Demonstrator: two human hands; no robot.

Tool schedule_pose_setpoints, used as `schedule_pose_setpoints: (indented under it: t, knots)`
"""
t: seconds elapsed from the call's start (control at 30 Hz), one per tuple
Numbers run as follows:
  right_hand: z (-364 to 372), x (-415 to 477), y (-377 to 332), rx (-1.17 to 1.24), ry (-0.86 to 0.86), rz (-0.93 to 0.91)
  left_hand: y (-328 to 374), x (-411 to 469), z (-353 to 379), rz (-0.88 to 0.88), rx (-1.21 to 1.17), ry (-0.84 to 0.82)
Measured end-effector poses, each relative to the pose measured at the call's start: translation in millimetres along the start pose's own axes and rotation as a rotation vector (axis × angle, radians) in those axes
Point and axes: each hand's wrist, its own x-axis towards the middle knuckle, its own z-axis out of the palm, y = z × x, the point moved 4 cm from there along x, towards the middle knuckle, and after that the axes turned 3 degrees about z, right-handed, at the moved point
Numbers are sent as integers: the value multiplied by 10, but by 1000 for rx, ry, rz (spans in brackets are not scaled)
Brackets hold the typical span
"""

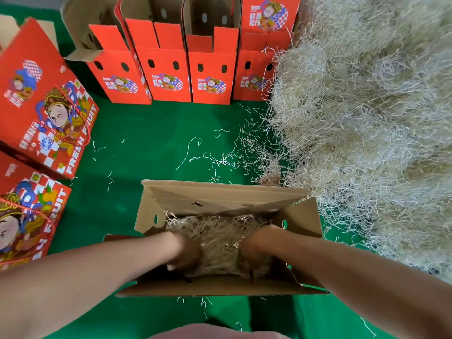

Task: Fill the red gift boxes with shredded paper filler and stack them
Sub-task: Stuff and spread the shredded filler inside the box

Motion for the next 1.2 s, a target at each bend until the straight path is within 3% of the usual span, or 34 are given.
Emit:
schedule_pose_setpoints:
  t: [0.1,0.2,0.23,0.33,0.37,0.43,0.5,0.57,0.63,0.7,0.77,0.83,0.93,0.97,1.0,1.1,1.13,1.2]
  knots:
    - [177,27,98,-127,-72,42,-154,-21,231,-161,47,-242]
    - [168,51,131,-45,21,77,-154,-104,151,-167,-161,-199]
    - [94,36,119,7,129,80,-116,-114,54,-145,-204,-87]
    - [-179,-54,57,96,594,61,-103,-213,-297,-165,-228,559]
    - [-211,-67,22,86,689,2,-116,-233,-353,-186,-165,670]
    - [-182,-13,-59,-31,705,-129,-166,-218,-392,-248,-37,744]
    - [-76,128,-50,-72,563,-71,-186,-200,-377,-293,82,667]
    - [34,234,96,-34,409,103,-261,-106,-142,-304,9,413]
    - [120,243,231,-39,288,200,-250,-55,166,-224,-164,31]
    - [163,197,285,-73,239,214,-218,-54,287,-177,-147,-156]
    - [107,116,236,-81,245,201,-180,-38,193,-175,25,-91]
    - [-19,49,130,-88,312,185,-140,-95,-9,-222,127,156]
    - [-152,7,-7,-63,467,140,-102,-213,-205,-195,-79,523]
    - [-131,17,-17,-68,455,128,-94,-220,-215,-164,-144,557]
    - [-90,29,-13,-85,407,125,-69,-217,-198,-118,-145,507]
    - [16,10,61,-55,291,119,19,-52,86,-95,-39,-39]
    - [-17,-23,72,-14,318,110,13,-26,165,-105,-34,-114]
    - [-148,-150,64,63,459,117,-43,-106,145,-142,-78,1]
